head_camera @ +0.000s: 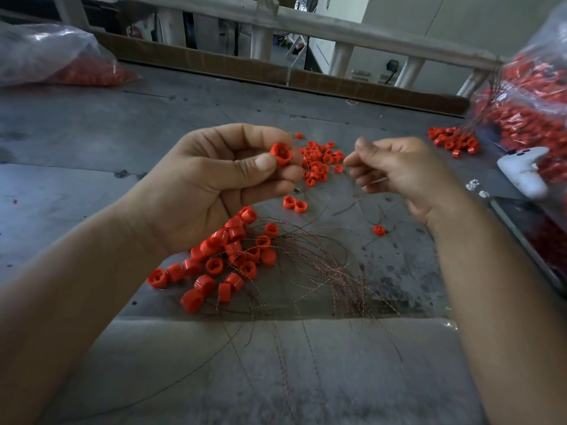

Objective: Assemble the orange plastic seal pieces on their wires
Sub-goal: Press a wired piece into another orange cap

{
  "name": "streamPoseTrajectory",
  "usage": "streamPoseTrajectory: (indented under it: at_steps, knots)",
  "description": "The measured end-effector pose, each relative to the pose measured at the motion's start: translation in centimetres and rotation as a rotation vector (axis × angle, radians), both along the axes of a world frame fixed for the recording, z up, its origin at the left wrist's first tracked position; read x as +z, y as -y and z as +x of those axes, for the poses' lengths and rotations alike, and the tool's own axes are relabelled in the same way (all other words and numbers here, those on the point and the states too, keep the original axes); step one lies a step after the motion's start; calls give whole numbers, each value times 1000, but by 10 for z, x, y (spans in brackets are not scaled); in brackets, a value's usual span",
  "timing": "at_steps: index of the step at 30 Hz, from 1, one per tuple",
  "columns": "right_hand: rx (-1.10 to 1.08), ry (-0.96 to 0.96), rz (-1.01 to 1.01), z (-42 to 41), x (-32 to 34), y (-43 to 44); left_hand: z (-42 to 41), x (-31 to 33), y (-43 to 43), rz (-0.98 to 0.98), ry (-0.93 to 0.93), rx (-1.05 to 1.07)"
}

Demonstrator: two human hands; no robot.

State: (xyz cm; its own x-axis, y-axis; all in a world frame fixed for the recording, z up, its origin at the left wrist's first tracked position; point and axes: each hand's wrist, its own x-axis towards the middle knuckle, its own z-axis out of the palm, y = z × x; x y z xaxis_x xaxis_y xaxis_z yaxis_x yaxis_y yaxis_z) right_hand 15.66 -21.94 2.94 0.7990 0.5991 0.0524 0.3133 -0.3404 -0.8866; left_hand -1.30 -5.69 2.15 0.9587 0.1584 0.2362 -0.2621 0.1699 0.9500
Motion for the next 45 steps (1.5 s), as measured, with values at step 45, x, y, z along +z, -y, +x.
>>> streamPoseTrajectory:
  at_steps: [45]
  knots:
    - [402,-26,306,-37,-4,-19,8,-5,2,-89,-189,47]
